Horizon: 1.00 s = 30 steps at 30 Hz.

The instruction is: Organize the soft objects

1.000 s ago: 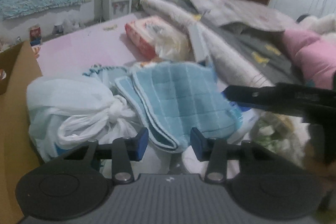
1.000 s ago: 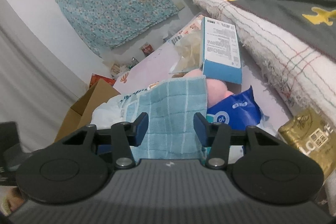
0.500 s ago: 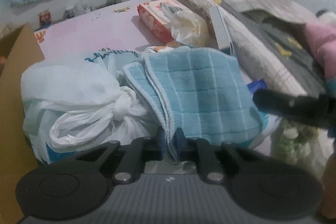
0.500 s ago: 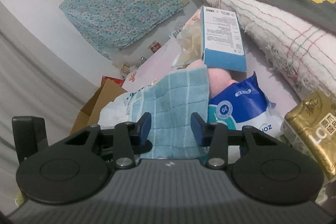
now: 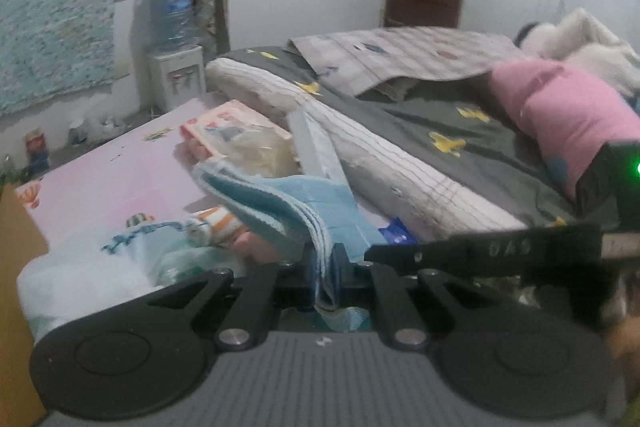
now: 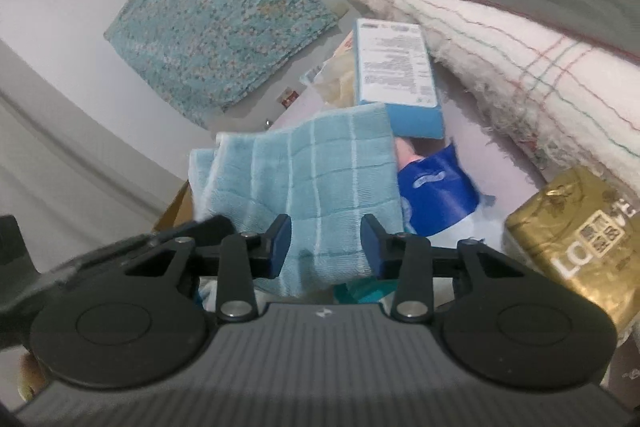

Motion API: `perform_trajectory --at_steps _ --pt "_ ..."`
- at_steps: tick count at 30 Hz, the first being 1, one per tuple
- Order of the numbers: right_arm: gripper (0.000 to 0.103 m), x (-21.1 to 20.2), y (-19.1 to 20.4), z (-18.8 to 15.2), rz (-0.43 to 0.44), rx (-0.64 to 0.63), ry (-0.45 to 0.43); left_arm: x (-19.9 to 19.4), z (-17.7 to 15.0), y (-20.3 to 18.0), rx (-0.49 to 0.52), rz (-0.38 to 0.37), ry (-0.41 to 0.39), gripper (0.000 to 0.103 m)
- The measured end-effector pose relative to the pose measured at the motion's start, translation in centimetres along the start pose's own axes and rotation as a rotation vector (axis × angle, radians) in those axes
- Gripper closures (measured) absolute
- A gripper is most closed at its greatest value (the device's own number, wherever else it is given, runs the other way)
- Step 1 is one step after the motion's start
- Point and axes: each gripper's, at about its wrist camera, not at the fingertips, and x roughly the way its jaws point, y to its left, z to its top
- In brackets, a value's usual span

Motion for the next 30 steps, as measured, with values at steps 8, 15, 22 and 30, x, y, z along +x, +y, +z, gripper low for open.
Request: perform_trajectory --at_steps 8,15,22,30 --pt "0.071 -0.6 -1.9 1.6 0.012 0.041 -0.045 1.3 0.6 -1.6 0.053 -0.053 0.006 0.095" --pt "0.071 -1.4 -3.3 3.0 0.008 0.073 -0.087 4.5 1.1 -3.1 0.125 -0.075 0.052 0.095" --pt "0.069 -1.9 -3.0 4.0 0.046 0.052 -0.098 7.2 1.8 -3.0 0.107 -0.114 0.071 0.091" --pt "0.069 -1.4 -0.2 6.2 0.110 -0.028 -0.084 7.3 1.4 -3.1 0.113 -0.181 0.072 0.050"
